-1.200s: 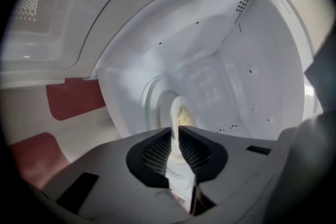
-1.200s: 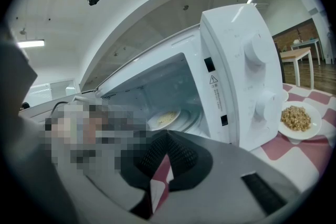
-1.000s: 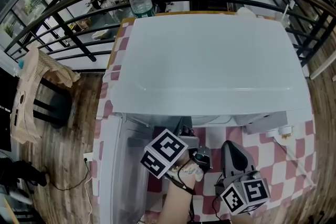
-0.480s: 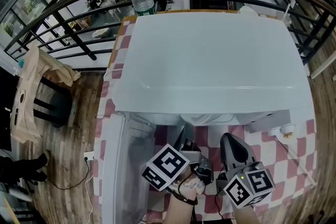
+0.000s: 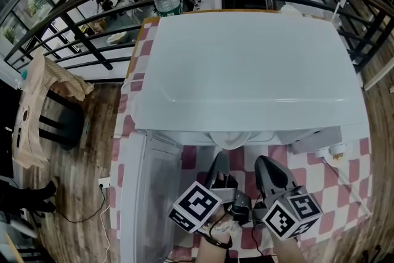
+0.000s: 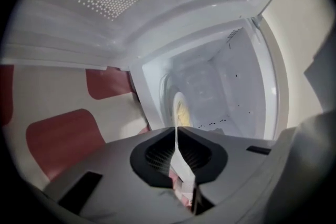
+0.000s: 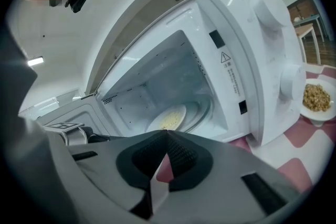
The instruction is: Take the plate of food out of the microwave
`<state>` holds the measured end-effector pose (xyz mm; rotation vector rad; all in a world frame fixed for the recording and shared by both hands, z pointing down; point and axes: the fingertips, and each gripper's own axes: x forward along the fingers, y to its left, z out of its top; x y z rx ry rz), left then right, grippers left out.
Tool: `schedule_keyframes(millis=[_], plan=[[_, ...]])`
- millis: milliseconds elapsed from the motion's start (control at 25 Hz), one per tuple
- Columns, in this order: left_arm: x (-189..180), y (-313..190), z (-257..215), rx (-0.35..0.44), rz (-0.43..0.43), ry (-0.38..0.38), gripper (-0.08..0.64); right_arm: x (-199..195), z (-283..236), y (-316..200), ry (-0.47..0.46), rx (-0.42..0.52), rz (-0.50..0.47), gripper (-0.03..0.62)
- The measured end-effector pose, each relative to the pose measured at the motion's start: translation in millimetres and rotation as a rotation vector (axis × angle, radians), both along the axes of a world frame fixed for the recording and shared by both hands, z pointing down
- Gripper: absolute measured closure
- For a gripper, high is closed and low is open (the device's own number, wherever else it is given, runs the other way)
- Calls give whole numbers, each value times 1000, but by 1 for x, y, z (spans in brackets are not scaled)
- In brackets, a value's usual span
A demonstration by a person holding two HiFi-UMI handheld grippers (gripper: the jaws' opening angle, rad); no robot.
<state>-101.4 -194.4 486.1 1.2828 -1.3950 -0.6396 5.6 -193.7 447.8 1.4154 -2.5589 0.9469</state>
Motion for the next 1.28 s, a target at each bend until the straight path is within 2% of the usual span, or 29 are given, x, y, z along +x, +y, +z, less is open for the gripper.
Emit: schedule_keyframes(millis=[80,240,760,920,1040,1280], plan=[[0,-3,-4,22,-5,19,506,1,0,1,1,-2,3,591],[0,-11,-7,49,-15,51,385,2,2,2,8,-4,6,591],[6,-30,7,19,-9,70,383,9,8,6,25,-12,11,591],[5,-30,9,8,-17,65,414,10,9,5,24,-13,14,591],[4,-29,13,-19,-9,49,465,9,9,5,26,-13,13,591],[4,-28,11,-8,-6,60,462,8,9,5,23,-17,12,591]])
